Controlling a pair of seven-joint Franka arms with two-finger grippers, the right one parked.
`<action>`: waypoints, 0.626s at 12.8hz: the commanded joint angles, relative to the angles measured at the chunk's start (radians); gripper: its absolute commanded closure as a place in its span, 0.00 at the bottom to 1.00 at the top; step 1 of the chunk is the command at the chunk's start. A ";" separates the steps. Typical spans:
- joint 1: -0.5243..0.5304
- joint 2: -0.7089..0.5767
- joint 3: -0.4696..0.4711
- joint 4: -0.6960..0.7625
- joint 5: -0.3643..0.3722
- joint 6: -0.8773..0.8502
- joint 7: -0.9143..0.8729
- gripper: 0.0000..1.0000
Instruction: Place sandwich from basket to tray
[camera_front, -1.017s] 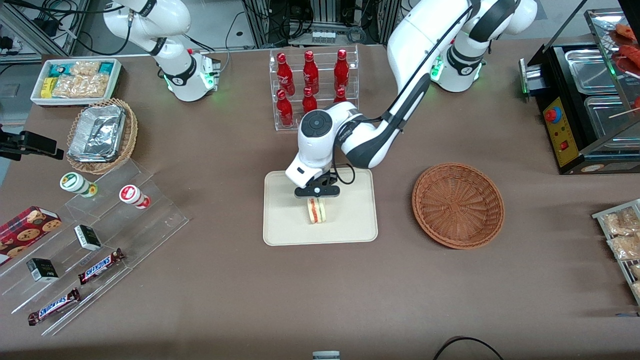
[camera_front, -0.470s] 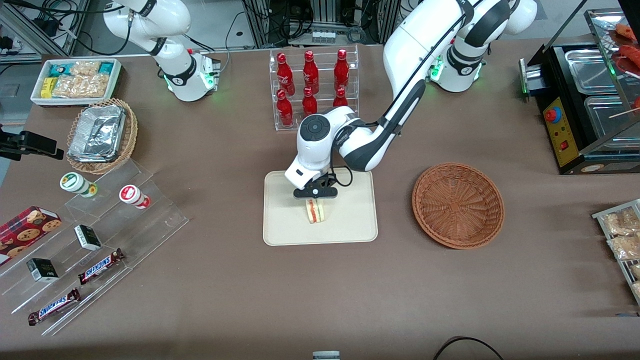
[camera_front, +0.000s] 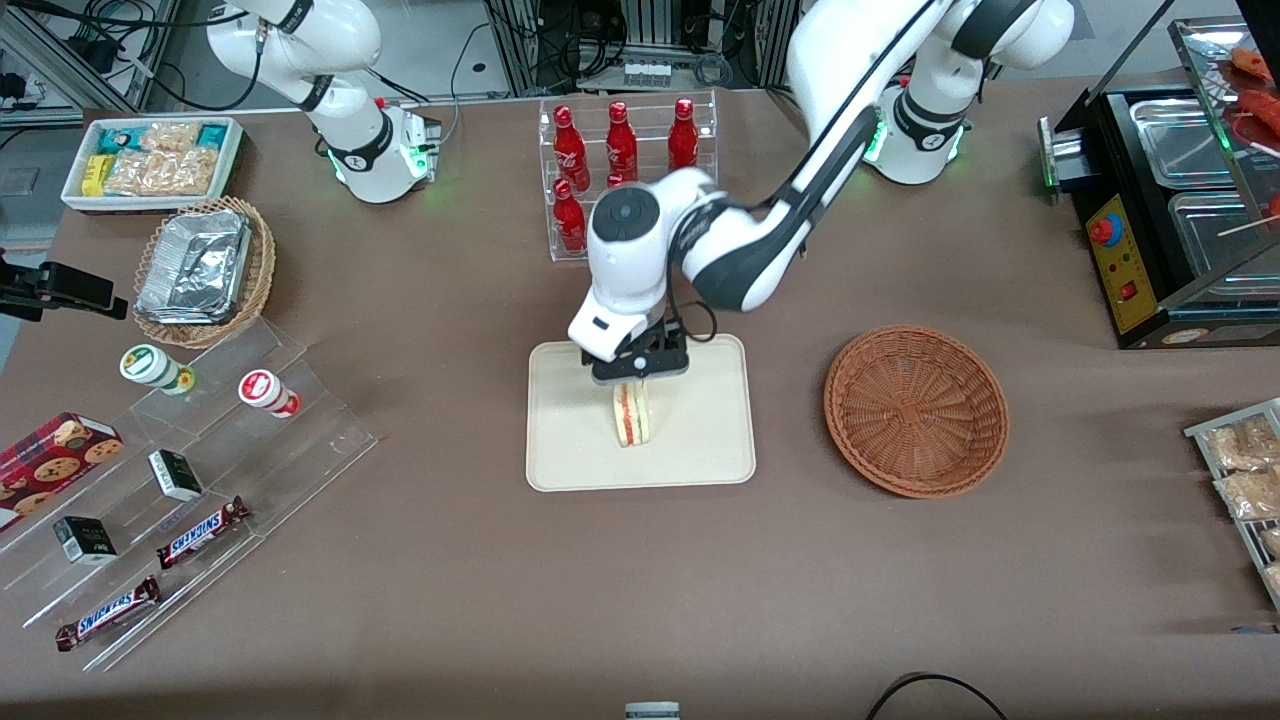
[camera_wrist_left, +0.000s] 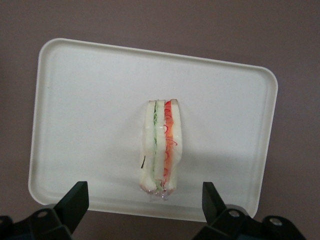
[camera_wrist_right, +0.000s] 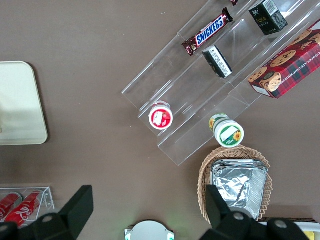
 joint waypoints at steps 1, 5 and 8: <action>0.030 -0.117 0.009 -0.025 0.001 -0.112 -0.036 0.00; 0.172 -0.309 0.007 -0.029 -0.099 -0.308 0.016 0.00; 0.287 -0.404 0.007 -0.029 -0.134 -0.431 0.166 0.00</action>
